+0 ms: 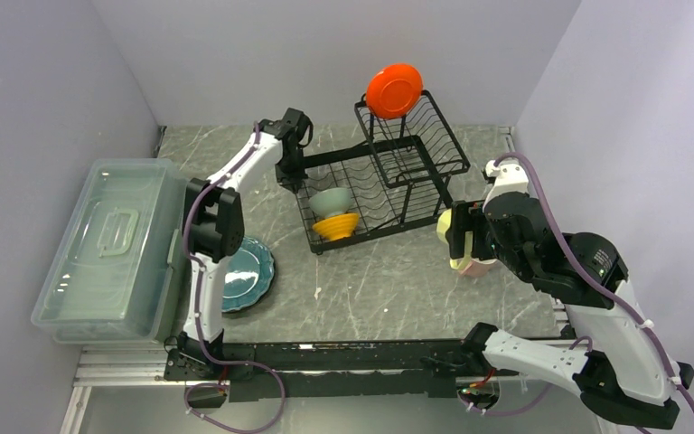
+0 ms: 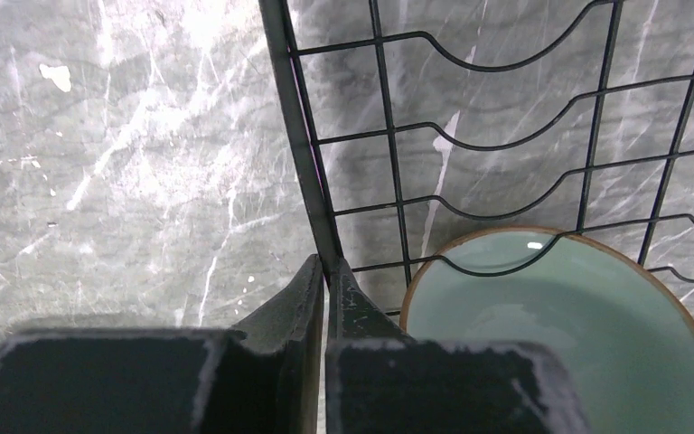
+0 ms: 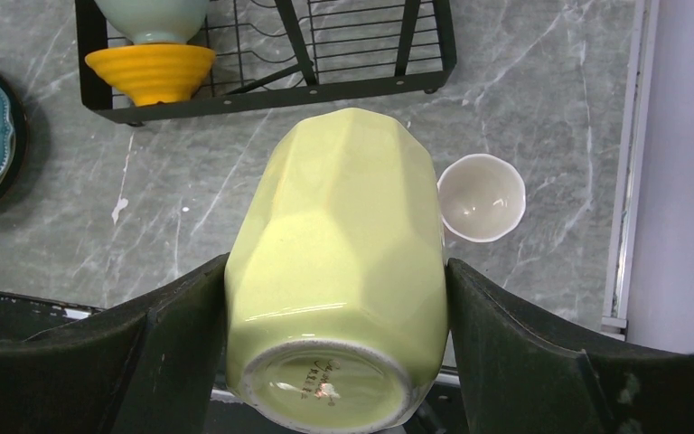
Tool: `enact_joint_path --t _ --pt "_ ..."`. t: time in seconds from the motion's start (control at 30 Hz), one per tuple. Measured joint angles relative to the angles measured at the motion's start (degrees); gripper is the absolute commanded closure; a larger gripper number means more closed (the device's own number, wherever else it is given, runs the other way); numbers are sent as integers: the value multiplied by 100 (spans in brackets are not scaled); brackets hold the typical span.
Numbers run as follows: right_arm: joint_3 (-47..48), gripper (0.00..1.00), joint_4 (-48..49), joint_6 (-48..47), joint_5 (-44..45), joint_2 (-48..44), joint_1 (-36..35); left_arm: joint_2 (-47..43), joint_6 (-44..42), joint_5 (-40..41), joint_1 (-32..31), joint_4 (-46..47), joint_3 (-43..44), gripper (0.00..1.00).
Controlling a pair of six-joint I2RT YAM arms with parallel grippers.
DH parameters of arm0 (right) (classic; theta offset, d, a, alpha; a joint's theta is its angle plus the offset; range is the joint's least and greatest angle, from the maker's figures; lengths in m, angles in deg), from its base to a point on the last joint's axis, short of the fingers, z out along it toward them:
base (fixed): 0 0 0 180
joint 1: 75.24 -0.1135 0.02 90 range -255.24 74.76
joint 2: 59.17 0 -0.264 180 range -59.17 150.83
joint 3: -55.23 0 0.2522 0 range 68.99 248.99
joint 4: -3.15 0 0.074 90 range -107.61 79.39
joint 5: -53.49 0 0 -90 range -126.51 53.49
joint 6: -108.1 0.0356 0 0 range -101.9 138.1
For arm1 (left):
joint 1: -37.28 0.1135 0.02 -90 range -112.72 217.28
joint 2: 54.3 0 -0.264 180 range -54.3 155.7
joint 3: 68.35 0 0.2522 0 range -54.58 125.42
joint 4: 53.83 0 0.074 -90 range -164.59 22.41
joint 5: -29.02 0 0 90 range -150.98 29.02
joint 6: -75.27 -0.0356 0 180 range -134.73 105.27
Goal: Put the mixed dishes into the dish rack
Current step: Move the dish rack to the center of the board.
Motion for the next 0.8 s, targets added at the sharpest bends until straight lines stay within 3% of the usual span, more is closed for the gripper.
enact_joint_path --t 0.07,0.17,0.33,0.8 --pt "0 51 0 7 -2 0 0 81 -7 17 7 -37 129 69" --pt "0 51 0 9 -2 0 0 79 -39 72 28 76 55 58" --pt "-2 51 9 7 -33 -26 0 -221 -13 96 59 356 -586 52" --pt "-251 51 175 -2 -103 -103 0 -2068 352 254 -389 535 -2000 50"
